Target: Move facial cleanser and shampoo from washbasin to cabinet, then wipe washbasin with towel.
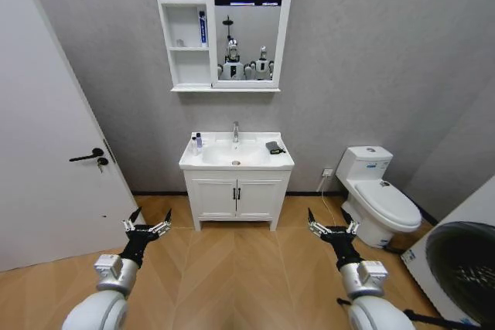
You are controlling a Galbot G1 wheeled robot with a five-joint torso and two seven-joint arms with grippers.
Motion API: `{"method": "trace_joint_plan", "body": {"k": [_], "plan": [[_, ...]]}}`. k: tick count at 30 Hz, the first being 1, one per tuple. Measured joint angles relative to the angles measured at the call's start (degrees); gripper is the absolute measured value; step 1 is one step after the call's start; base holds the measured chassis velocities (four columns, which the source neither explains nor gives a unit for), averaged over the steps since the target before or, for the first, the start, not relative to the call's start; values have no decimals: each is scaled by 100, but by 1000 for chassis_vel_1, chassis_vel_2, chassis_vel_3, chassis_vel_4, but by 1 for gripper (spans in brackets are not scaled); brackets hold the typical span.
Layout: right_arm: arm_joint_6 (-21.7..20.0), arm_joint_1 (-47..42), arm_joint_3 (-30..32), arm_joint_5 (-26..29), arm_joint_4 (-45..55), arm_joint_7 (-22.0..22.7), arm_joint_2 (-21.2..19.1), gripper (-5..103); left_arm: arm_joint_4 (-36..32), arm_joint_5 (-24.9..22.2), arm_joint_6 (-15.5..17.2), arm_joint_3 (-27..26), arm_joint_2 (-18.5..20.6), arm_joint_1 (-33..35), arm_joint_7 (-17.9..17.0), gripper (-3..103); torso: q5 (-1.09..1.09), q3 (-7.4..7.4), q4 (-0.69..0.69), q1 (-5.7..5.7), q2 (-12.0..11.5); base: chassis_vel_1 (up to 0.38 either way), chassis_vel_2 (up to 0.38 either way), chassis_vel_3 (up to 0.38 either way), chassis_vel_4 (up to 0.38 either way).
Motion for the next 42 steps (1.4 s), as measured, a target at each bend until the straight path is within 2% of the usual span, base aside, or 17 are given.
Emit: {"method": "trace_joint_plan", "body": {"k": [11, 13, 16, 17, 20, 22, 42], "plan": [[42, -12, 5, -4, -21, -4, 0, 100, 2, 68, -29, 21, -52, 29, 3, 100, 1, 0, 0, 0, 0, -177, 184, 189, -188], [48, -16, 9, -1, -23, -4, -6, 100, 2, 88, -33, 27, -71, 35, 3, 100, -5, 0, -2, 0, 0, -221, 228, 233, -221], [56, -16, 10, 2, -30, -5, -14, 100, -10, 115, -41, 34, -98, 50, 3, 100, 2, 0, 0, -1, 0, -209, 235, 240, -227], [61, -17, 10, 4, -33, -5, -16, 100, -14, 136, -42, 41, -119, 60, 3, 100, -4, 0, -2, 0, 0, -231, 212, 229, -238], [76, -22, 11, 7, -38, -5, -23, 100, -32, 167, -50, 47, -150, 79, 3, 100, 2, 0, 0, -1, 0, -237, 247, 237, -247], [85, -28, 13, 7, -38, -5, -26, 100, -36, 182, -55, 52, -166, 90, 3, 100, -3, 0, -2, -1, 1, -241, 254, 241, -265], [248, -43, 34, 66, -140, -52, -106, 100, -142, 406, -73, 123, -399, 208, 0, 100, -1, 1, -1, 3, -1, -221, 222, 225, -220]]}}
